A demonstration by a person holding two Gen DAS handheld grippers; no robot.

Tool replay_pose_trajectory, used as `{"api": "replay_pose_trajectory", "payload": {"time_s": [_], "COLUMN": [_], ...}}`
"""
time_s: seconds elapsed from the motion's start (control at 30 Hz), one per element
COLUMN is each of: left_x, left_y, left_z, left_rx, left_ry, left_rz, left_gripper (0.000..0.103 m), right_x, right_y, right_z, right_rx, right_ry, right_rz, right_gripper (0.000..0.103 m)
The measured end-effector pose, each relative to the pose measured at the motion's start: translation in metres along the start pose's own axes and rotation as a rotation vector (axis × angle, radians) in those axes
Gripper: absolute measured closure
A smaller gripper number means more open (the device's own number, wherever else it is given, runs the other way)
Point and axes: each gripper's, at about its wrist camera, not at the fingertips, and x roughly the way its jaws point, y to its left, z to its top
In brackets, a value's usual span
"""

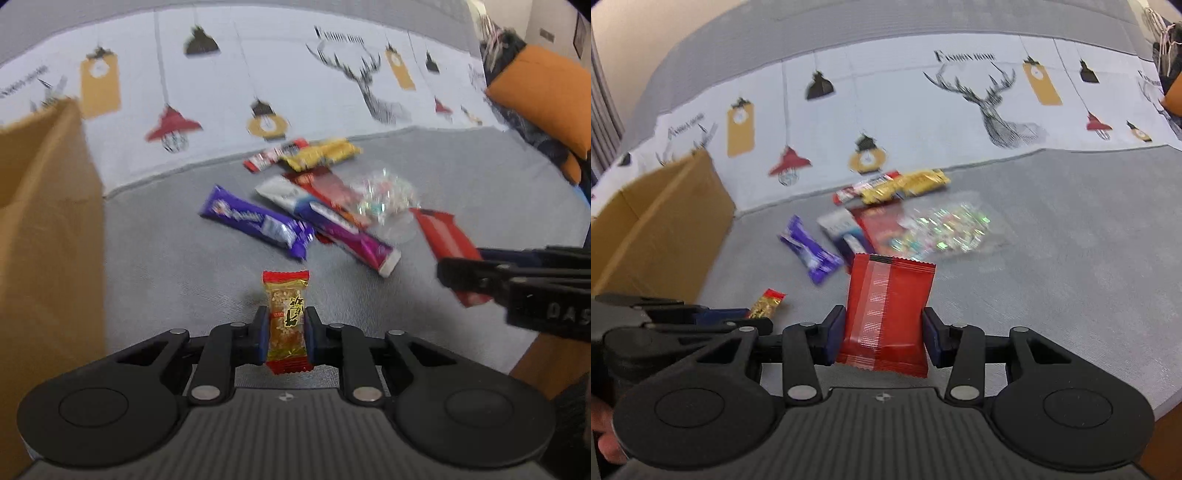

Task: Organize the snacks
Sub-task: 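Carry both snacks over the box and open both tools to release them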

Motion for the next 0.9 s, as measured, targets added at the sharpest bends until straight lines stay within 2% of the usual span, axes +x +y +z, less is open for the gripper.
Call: {"api": "replay_pose_trajectory", "payload": {"time_s": [0.27,0.4,0.63,0.77,0.9], "left_x": [-0.099,-0.159,-0.253,-0.289,-0.298], "left_y": [0.037,0.066,0.108,0.122,0.144], "left_z": [0.024,0.031,0.020,0.013,0.004], "left_rx": [-0.123,-0.174,-0.226,-0.216,-0.253], "left_ry": [-0.097,-0.200,-0.387,-0.484,-0.496], "left_rz": [0.066,0.105,0.198,0.270,0.277], "left_gripper": [0.082,0.082,0.082,0.082,0.082], "right_x": [-0.045,-0.071,-0.118,-0.134,-0.141], "right_y": [0.066,0.112,0.194,0.233,0.267], "right_z": [0.029,0.045,0.065,0.073,0.077], "right_rx": [-0.023,-0.083,-0.173,-0.219,-0.280], "right_ry": [-0.087,-0.148,-0.245,-0.276,-0.281], "right_rz": [0.068,0.119,0.228,0.282,0.313], "right_gripper": [0.057,0.057,0.057,0.057,0.057]}}
